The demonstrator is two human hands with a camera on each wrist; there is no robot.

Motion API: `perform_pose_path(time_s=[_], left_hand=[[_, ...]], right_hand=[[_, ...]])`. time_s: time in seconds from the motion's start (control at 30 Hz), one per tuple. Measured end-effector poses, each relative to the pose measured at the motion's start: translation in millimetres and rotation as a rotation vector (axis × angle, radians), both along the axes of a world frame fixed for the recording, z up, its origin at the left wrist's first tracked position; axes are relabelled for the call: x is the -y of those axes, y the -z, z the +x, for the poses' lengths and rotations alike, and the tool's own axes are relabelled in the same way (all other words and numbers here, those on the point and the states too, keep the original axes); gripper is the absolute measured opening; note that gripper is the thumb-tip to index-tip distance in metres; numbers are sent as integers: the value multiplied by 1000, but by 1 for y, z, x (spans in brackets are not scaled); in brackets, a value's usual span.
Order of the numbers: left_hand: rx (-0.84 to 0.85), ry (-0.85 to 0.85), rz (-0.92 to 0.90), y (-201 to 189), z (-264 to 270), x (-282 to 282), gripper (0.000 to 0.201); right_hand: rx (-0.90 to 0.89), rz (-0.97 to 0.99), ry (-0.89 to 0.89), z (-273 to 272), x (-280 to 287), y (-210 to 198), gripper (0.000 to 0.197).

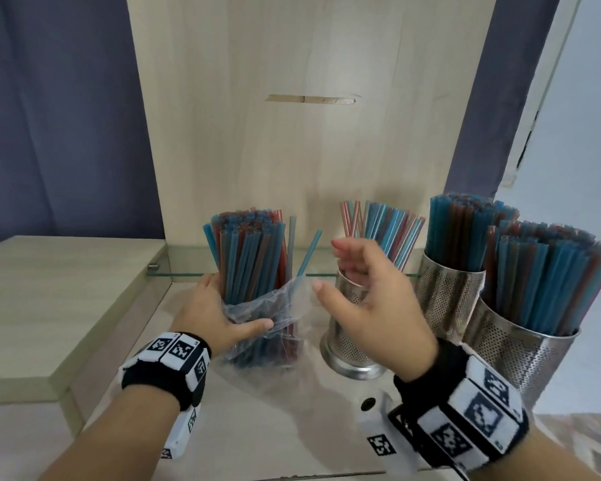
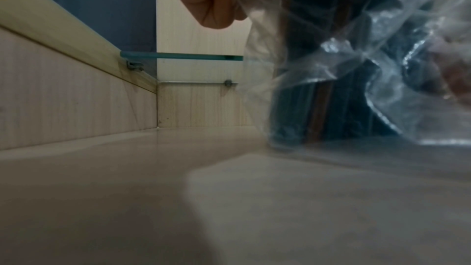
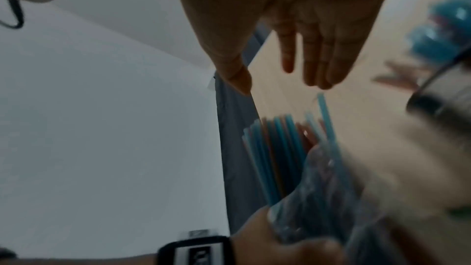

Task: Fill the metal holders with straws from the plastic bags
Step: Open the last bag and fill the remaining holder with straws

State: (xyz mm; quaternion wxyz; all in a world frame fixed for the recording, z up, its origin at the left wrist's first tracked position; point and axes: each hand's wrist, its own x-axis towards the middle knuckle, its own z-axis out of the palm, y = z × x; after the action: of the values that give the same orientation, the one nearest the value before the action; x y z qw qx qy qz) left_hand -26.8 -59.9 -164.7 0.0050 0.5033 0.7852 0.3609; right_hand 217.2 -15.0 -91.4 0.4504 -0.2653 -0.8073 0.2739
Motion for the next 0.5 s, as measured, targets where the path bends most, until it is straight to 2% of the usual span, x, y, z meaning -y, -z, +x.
perform_pose_path(time_s=[0.07,0.17,0.27,0.5], left_hand=[[-15,-1,16,0,0,1,104],[-12,-8,-2,-2,3,2,103],[4,-1,-6,-2,4,3,101],[27,39,30,1,0,1,103]], right_hand=[[45,-211,-64,-16,0,4,77],[106,-313,-24,-39,-14,9,105],[189,-349,-42,-60,-33,10,116],[63,-389,-216,-89,-54,-1,134]])
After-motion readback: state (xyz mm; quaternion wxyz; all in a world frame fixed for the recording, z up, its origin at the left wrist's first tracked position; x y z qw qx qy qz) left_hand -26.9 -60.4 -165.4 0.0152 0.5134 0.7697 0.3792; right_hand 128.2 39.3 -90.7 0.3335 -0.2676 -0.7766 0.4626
